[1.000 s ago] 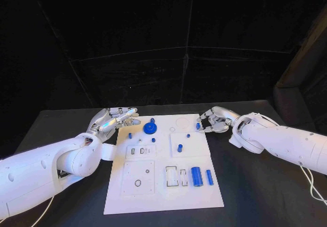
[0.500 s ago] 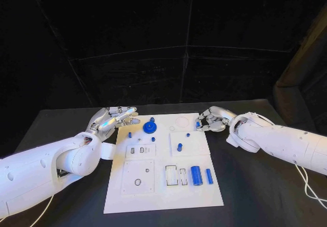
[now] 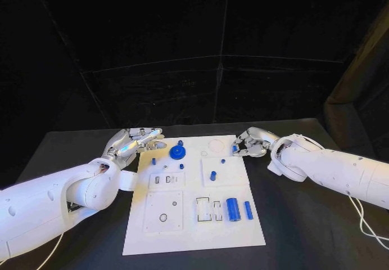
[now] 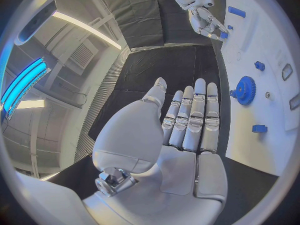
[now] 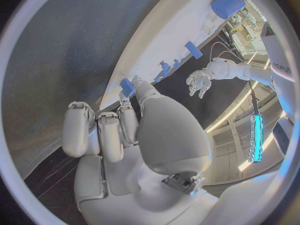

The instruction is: Assemble the parts on the task board

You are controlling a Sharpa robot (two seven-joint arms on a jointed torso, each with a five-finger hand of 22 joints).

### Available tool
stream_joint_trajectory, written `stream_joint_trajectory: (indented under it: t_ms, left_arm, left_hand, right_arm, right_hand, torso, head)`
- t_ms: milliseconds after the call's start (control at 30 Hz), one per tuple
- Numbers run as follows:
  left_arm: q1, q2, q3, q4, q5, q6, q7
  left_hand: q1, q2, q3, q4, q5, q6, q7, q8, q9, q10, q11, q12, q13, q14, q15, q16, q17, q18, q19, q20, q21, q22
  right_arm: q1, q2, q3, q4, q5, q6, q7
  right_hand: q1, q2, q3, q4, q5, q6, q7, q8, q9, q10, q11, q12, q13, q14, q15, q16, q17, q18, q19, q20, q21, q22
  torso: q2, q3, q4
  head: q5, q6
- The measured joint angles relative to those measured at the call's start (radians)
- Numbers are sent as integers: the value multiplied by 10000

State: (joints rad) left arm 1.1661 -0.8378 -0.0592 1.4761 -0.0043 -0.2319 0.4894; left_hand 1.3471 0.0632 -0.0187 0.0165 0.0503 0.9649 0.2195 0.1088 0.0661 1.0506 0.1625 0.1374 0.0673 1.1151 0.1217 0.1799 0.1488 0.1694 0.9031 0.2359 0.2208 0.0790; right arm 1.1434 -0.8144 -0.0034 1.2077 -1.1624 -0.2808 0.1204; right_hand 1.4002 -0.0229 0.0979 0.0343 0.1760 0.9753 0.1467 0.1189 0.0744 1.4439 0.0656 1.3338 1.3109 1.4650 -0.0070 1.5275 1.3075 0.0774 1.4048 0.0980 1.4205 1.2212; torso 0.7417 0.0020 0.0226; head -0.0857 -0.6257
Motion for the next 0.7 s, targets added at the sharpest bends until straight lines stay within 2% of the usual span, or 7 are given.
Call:
stream_joint_trajectory:
  t_ms: [33,300,467,700]
  left_arm:
    - [0,0,0,0,0,1,-3]
    - [0,0,0,-1,0,5,-35]
    - [0,-1,0,-2,0,7,-50]
    - [0,-10,0,5,-1,9,-64]
  left_hand:
    - [0,0,0,0,0,0,0,0,0,0,0,0,0,0,0,0,0,0,0,0,0,0]
    - [0,0,0,0,0,0,0,0,0,0,0,0,0,0,0,0,-1,0,0,0,0,1]
    - [0,0,0,0,0,0,0,0,0,0,0,0,0,0,0,0,-1,0,0,0,0,1]
    - [0,0,0,0,0,0,0,0,0,0,0,0,1,0,0,0,-2,0,0,0,0,2]
  right_arm:
    - [0,1,1,-1,-10,0,-9]
    - [0,46,1,-2,-92,-27,-29]
    - [0,58,3,41,-127,-206,-4]
    - [-10,3,-3,215,-170,-664,25]
  right_hand:
    - [0,0,23,-24,-2,32,30,0,0,15,-15,49,-12,0,0,0,0,0,2,-2,0,25]
    - [108,107,212,-128,-13,486,-116,176,-8,142,-142,215,0,5,-85,48,-1,0,96,-96,89,180]
    - [103,214,402,-208,-67,873,-239,310,-11,246,-250,282,-8,37,-219,49,-1,-1,179,-179,114,290]
    - [77,348,716,-332,-156,935,-178,362,-10,226,-374,292,-7,18,-309,48,-1,0,250,-250,184,415]
  torso:
    - [0,0,3]
    - [-1,0,10]
    - [-3,3,10]
    - [-7,9,10]
  head:
    - [-3,0]
    - [-17,23]
    - [-26,6]
    - [-27,-4]
